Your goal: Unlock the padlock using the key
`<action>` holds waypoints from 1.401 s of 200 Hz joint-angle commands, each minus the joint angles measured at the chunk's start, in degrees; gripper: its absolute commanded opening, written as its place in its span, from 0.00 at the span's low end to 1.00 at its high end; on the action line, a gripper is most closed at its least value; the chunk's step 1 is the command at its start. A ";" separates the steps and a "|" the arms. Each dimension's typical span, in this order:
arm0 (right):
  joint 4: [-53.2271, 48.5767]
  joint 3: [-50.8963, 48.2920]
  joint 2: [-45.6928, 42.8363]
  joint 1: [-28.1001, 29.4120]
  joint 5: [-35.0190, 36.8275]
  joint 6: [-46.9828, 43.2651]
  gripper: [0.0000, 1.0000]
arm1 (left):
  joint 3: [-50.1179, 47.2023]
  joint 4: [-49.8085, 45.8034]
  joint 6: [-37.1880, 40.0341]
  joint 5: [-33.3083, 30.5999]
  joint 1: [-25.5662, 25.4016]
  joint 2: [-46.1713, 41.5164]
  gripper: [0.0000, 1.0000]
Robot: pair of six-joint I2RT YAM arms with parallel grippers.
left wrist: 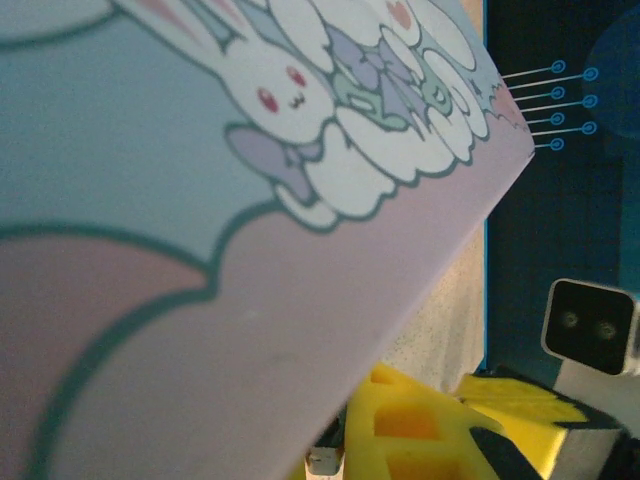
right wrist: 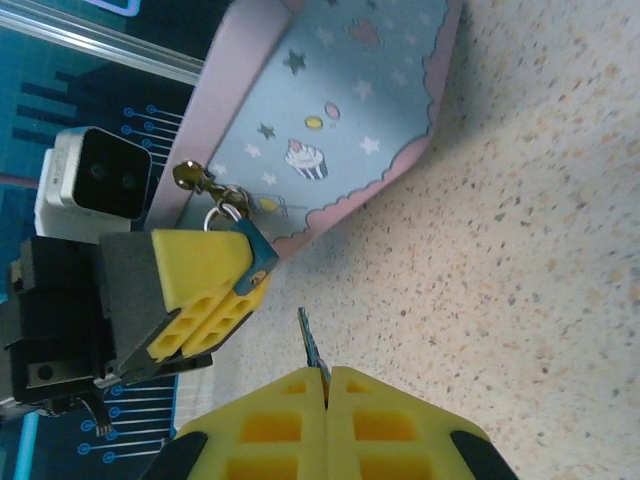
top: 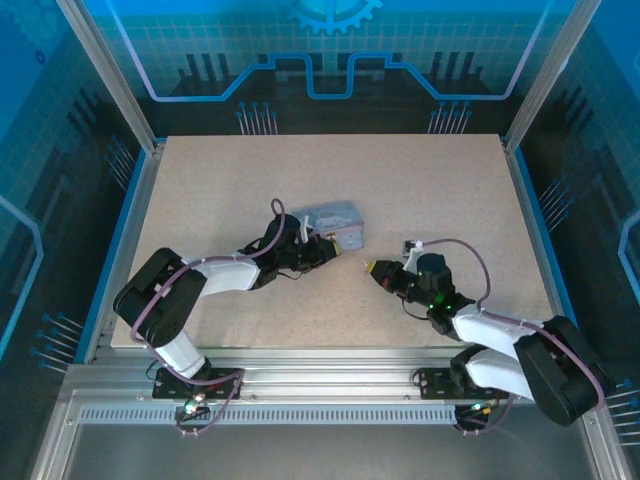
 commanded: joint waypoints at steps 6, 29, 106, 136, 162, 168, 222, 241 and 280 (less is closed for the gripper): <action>9.26 1.86 4.67 2.92 2.71 5.18 0.00 | 0.93 3.95 -1.03 2.15 0.50 0.54 0.06; 14.05 2.76 9.59 3.85 2.58 7.79 0.00 | 0.54 4.89 -1.54 2.16 0.50 0.62 0.06; 21.38 6.14 18.21 5.54 2.04 10.77 0.00 | 0.02 5.79 -2.22 2.33 0.54 1.00 0.06; 21.31 6.15 18.57 5.75 2.04 10.80 0.00 | -0.30 6.51 -2.67 2.33 0.49 1.07 0.06; 22.34 6.28 19.44 5.92 1.54 11.12 0.00 | -0.44 6.69 -2.67 2.33 0.55 1.12 0.06; 22.33 6.25 19.59 6.00 1.51 11.19 0.00 | -0.48 6.77 -2.67 2.25 0.50 1.13 0.06; 23.94 6.30 21.44 6.38 1.61 11.50 0.00 | -0.60 7.46 -3.06 2.32 0.59 1.39 0.06; 23.96 6.28 21.51 6.61 1.51 11.52 0.00 | -0.60 7.63 -3.11 2.38 0.67 1.39 0.06; 24.48 5.01 20.57 6.91 2.03 11.68 0.00 | -1.02 8.35 -3.58 2.60 1.00 1.35 0.06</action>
